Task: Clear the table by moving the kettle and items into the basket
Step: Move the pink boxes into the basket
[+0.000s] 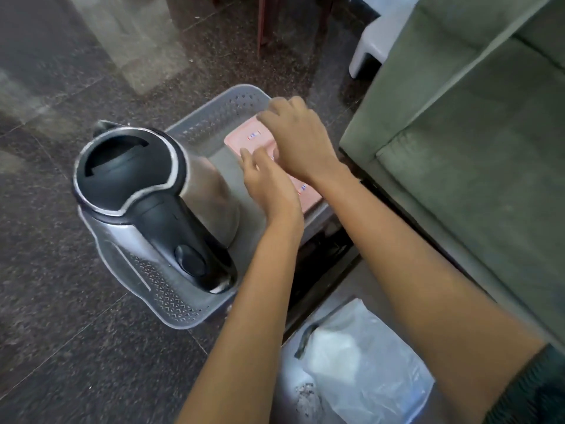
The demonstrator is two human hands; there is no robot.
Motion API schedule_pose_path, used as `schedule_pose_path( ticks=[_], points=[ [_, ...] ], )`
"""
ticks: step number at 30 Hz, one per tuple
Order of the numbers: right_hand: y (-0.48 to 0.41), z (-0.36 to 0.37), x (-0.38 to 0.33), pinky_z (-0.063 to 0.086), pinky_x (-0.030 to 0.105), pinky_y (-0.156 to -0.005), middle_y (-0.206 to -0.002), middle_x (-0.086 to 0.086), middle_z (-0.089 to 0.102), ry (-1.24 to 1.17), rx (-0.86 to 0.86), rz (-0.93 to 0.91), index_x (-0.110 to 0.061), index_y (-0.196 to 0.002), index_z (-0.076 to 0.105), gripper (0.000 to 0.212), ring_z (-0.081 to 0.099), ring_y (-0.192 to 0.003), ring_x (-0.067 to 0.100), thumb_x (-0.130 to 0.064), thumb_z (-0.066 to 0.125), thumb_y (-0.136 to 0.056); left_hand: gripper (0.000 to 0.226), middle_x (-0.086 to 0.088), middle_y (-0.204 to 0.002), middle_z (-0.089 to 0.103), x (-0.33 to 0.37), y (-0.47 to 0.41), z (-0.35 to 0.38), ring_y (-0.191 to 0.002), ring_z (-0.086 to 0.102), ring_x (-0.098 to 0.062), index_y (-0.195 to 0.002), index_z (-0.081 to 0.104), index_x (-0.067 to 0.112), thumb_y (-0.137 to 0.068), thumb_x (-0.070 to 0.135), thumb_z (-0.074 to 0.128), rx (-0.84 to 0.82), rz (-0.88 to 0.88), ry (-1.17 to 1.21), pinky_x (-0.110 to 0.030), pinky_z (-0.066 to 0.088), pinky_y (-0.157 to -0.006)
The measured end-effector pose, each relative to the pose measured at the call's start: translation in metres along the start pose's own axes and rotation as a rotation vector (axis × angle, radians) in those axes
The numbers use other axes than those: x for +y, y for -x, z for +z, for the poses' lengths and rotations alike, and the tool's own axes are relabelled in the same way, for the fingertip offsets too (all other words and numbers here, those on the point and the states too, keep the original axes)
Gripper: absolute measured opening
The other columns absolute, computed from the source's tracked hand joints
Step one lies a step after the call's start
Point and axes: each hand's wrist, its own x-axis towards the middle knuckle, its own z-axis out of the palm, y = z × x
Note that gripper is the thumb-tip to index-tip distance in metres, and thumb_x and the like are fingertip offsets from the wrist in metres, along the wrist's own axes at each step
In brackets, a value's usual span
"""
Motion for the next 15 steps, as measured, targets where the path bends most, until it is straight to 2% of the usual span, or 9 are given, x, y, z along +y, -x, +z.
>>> schedule_pose_path(
  ticks=[2,4,8,9,12,15],
  points=[
    [0.037,-0.006,0.014,0.043,0.041,-0.075,-0.118,0.008,0.056,-0.092,0.115,0.092,-0.013,-0.106,0.060,0.024,0.049,-0.103,0.032,-0.014,0.054,-0.082,0.049,-0.006,-0.150,0.038,-0.007,0.027,0.001,-0.138,0.035,-0.016,-0.137,0.045,0.009,-0.089,0.020,0.039,-0.122,0.182,-0.122,-0.034,0.028,-0.115],
    [0.080,-0.012,0.031,0.046,0.045,-0.073,-0.113,0.010,0.059,-0.134,0.211,0.198,-0.011,-0.102,0.063,0.026,0.051,-0.099,0.034,-0.016,0.050,-0.081,0.047,-0.005,-0.151,0.034,-0.026,0.058,0.002,-0.141,0.027,-0.012,-0.137,0.043,0.007,-0.090,0.005,0.039,-0.254,0.325,-0.214,-0.023,0.021,-0.115],
    [0.174,-0.019,0.059,0.043,0.044,-0.081,-0.123,0.012,0.057,-0.179,0.238,0.421,-0.010,-0.116,0.060,0.051,0.048,-0.108,0.035,-0.028,0.032,-0.077,0.046,-0.009,-0.138,0.051,-0.077,0.114,-0.003,-0.132,0.043,-0.017,-0.127,0.054,0.006,-0.083,0.002,0.041,-0.480,0.477,-0.384,-0.022,0.028,-0.111],
    [0.200,-0.018,0.065,0.042,0.044,-0.081,-0.124,0.011,0.057,-0.171,0.243,0.476,-0.011,-0.117,0.060,0.051,0.048,-0.108,0.035,-0.027,0.032,-0.076,0.045,-0.008,-0.133,0.055,-0.092,0.129,-0.005,-0.128,0.046,-0.018,-0.124,0.056,0.006,-0.082,0.002,0.041,-0.528,0.504,-0.434,-0.023,0.031,-0.110],
    [0.266,-0.008,0.076,0.047,0.046,-0.081,-0.120,0.013,0.059,-0.185,0.249,0.600,-0.009,-0.113,0.062,0.040,0.051,-0.105,0.037,-0.007,0.053,-0.075,0.041,0.003,-0.117,0.060,-0.127,0.166,-0.017,-0.115,0.054,-0.014,-0.116,0.062,0.009,-0.081,0.003,0.041,-0.640,0.517,-0.513,-0.033,0.041,-0.104],
    [0.336,-0.006,0.074,0.048,0.040,-0.082,-0.114,0.013,0.061,-0.261,0.247,0.716,-0.006,-0.110,0.063,0.041,0.052,-0.101,0.035,0.001,0.055,-0.071,0.037,0.007,-0.110,0.062,-0.162,0.195,-0.040,-0.105,0.057,-0.006,-0.112,0.063,0.013,-0.083,0.005,0.042,-0.766,0.459,-0.603,-0.021,0.044,-0.095]
  ],
)
